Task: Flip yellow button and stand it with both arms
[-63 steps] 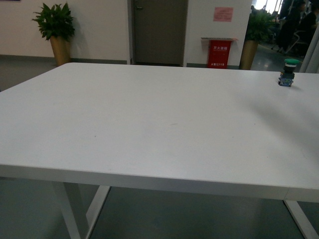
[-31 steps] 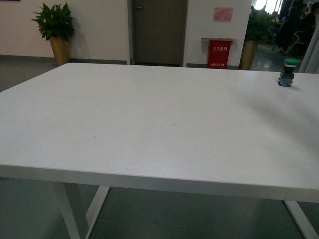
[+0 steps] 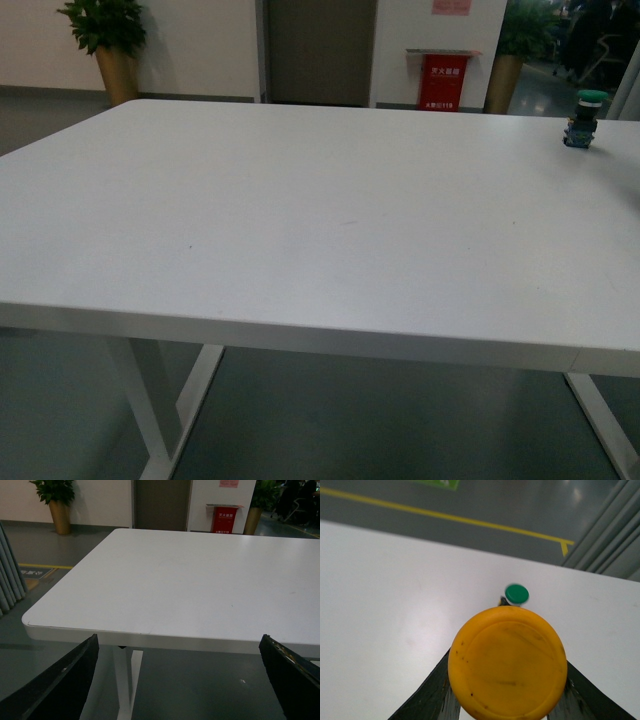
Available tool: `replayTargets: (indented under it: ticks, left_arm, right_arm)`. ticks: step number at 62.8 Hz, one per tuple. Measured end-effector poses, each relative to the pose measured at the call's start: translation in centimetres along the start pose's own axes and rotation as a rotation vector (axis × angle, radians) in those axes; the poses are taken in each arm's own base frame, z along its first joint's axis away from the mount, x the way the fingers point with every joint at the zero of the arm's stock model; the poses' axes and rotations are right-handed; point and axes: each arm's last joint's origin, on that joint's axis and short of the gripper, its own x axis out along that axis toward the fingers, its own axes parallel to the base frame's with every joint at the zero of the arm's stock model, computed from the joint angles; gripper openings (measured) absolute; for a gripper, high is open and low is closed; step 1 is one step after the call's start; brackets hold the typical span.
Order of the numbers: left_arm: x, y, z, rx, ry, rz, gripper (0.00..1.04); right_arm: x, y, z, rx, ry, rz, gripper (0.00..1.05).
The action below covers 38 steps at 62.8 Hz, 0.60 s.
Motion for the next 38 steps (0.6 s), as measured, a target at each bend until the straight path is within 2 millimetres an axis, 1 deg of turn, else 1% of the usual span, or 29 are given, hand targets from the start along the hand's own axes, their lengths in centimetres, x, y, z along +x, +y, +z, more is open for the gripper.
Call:
replayTargets:
  ticks: [3,7,15,21,28,38]
  left_arm:
    - [0.0,0.0,0.0,0.0,0.0,0.0,0.99]
    - [0.0,0.0,0.0,0.0,0.0,0.0,0.99]
    - [0.0,0.0,0.0,0.0,0.0,0.0,0.99]
    - [0.0,0.0,0.0,0.0,0.0,0.0,0.99]
    - [0.0,0.0,0.0,0.0,0.0,0.0,0.99]
    - [0.0,0.0,0.0,0.0,0.0,0.0,0.99]
  right_arm:
    - [1.1,-0.7,-1.1,-0.046,0.067,-0.013,0.38]
    - [2.5,-1.3,-2.2,-0.053,0.14,-0.011,0.38]
    - [4.9,-2.0,-3.3,-0.015,0.252,-0.038,0.38]
    - [5.7,-2.0,-3.4,0.031,0.288,-0.043,0.36]
    - [6.6,-1.6,-3.4,0.102,0.314,-0.035,0.35]
    - [7.4,-1.0,-3.7,0.118,0.321,-0.04,0.34]
